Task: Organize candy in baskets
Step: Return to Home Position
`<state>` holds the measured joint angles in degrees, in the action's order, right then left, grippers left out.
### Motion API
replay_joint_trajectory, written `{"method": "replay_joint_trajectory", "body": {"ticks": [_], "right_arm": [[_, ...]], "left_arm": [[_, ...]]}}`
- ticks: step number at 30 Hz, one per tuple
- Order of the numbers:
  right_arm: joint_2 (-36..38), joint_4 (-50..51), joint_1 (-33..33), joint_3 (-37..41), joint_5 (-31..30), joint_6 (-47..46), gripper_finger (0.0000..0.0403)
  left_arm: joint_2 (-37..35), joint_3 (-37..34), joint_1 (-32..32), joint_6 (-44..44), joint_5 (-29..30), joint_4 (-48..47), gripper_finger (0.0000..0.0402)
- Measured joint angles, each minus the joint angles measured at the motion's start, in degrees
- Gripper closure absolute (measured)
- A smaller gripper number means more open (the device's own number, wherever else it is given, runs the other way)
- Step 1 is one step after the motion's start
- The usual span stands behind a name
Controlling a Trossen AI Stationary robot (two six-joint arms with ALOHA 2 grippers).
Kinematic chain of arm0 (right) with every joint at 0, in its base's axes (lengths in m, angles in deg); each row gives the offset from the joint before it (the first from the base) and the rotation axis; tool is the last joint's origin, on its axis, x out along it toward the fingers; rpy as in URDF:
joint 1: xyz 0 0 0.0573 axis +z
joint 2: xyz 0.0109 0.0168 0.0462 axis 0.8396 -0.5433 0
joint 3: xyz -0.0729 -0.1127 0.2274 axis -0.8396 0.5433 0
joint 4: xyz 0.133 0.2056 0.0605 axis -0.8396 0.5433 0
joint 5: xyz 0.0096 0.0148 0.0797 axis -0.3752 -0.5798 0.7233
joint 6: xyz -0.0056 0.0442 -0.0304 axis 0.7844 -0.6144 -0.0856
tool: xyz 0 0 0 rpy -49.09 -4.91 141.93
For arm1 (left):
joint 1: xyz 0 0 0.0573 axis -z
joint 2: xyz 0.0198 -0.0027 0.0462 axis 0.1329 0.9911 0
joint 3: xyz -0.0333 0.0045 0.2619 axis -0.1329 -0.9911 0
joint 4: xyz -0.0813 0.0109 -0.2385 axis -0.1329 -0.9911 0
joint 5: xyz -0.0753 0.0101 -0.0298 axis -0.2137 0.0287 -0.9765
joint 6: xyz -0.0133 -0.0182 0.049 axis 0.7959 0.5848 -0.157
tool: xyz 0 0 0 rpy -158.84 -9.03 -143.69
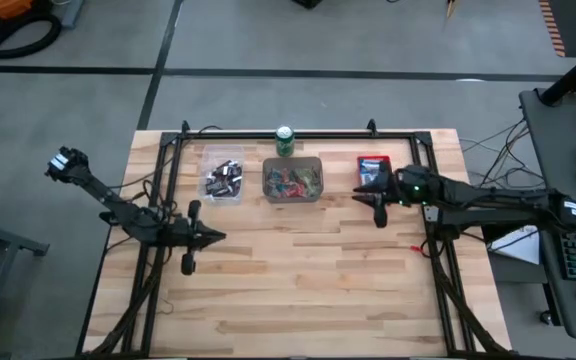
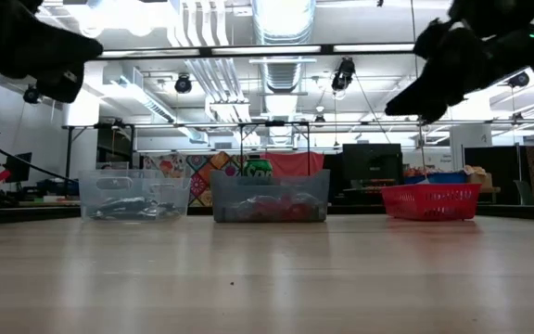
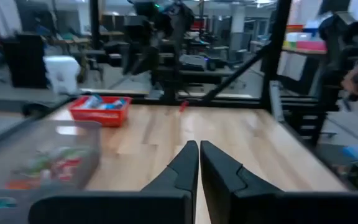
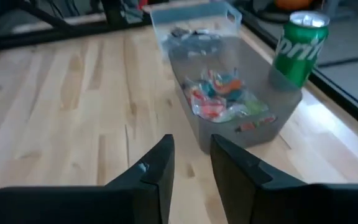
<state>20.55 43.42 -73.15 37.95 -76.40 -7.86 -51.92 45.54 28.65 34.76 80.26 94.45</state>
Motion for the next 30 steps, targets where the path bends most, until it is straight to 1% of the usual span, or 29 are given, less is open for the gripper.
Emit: {"method": "replay_joint_trajectory", "body": {"ticks": [3, 6, 10, 11, 15, 21, 26, 27, 30], "right_arm": [[3.8, -2.3, 0.1, 2.6, 0.0, -0.4, 0.0315], [7.3, -2.2, 0.1, 3.7, 0.0, -0.2, 0.0323], [11.3, -2.0, 0.1, 5.0, 0.0, 0.6, 0.0332], [12.3, -1.9, 0.1, 5.5, 0.2, 1.0, 0.0334], [16.7, -1.7, 0.1, 7.9, 2.0, 2.8, 0.0334], [23.2, -1.9, 0.1, 11.4, 2.6, 3.8, 0.0336], [27.7, -1.9, 0.1, 14.8, 3.0, 5.8, 0.0341], [28.8, -1.9, 0.1, 15.5, 3.0, 6.2, 0.0342], [32.1, -2.4, 0.1, 17.7, 3.1, 6.4, 0.0342]], "left_arm": [[-0.5, -0.8, -2.5, -2.7, -0.1, 1.0, 0.0401], [-0.6, -0.8, -6.6, -5.1, -1.1, 1.1, 0.0401], [-2.1, -0.8, -11.9, -7.6, -10.8, -2.5, 0.0401], [-3.0, -0.8, -12.6, -7.7, -12.4, -3.4, 0.0401], [-8.4, -0.7, -13.1, -7.7, -14.0, -8.9, 0.0402], [-20.5, -0.7, -13.1, -7.3, -14.2, -18.5, 0.0402], [-29.7, -1.0, -13.1, -7.5, -17.1, -23.5, 0.0402], [-30.9, -1.2, -13.1, -7.5, -17.4, -24.4, 0.0402], [-30.6, -1.9, -13.0, -7.6, -18.3, -24.3, 0.0402]]}}
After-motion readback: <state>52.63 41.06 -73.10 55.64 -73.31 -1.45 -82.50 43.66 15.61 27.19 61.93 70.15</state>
